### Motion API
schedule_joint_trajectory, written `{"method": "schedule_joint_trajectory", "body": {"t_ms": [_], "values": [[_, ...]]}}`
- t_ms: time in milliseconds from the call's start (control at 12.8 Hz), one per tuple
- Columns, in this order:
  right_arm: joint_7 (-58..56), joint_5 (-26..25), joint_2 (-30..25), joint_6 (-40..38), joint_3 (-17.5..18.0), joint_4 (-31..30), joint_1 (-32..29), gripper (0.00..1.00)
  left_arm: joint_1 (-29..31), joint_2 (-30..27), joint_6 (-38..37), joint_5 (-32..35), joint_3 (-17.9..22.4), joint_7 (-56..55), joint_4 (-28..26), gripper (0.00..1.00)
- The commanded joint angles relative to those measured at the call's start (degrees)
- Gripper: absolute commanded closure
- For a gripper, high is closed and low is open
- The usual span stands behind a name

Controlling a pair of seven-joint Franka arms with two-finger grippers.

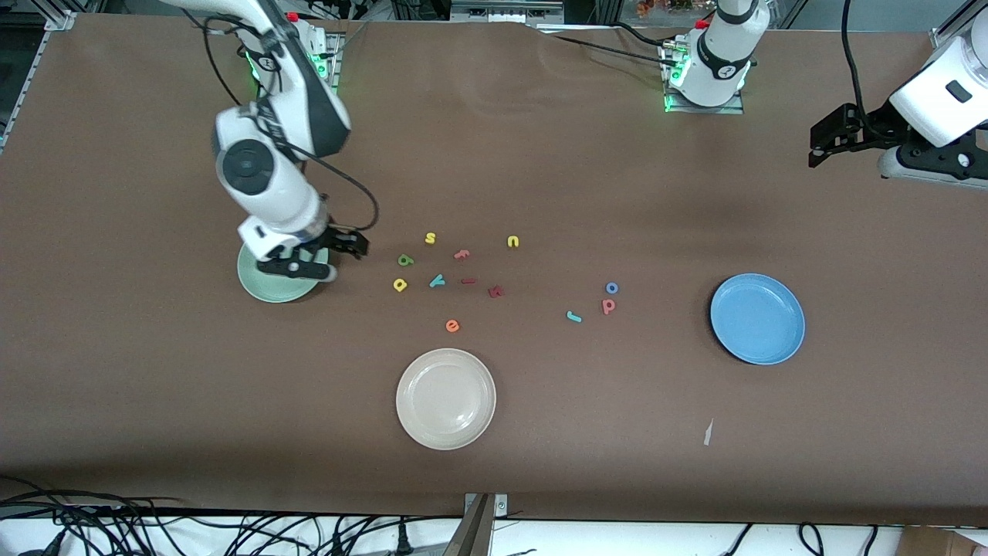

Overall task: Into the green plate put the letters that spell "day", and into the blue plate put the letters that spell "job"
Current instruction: 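Reach the right gripper down and grasp the yellow letter D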

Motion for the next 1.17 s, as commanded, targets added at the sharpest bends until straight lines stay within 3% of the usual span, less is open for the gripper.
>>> {"method": "schedule_joint_trajectory", "body": {"t_ms": [0,156,547,781,859,1015,1093], "values": [[10.83,-0.46,8.36,4.46,-0.68,6.94,1.38,0.00,0.23,3.24,-1.14,-0.11,0.20,-0.11,1.83,0.00],[16.81,-0.37,11.36,4.47,-0.59,10.74,1.46,0.00,0.76,3.34,-1.14,-0.90,0.72,0.68,1.92,0.00],[30.34,-0.37,16.01,4.64,-0.68,11.54,5.67,0.02,0.59,4.39,-0.78,-2.57,0.29,0.60,0.87,0.00],[31.52,-1.41,17.00,4.38,-1.38,12.42,6.56,0.12,0.59,10.09,-0.78,-2.39,0.20,0.77,-0.27,0.00],[31.61,-1.86,17.26,4.38,-1.38,12.42,6.56,0.13,1.11,10.37,-0.52,-2.66,0.29,0.86,-0.37,0.00],[31.70,-1.95,18.22,4.47,-1.38,12.42,6.65,0.27,0.51,10.55,-0.43,-2.66,0.29,0.95,-0.54,0.00],[31.70,-2.04,18.23,4.47,-1.38,12.42,6.65,0.30,0.07,10.64,-0.43,-2.40,0.29,0.86,-0.54,0.00]]}}
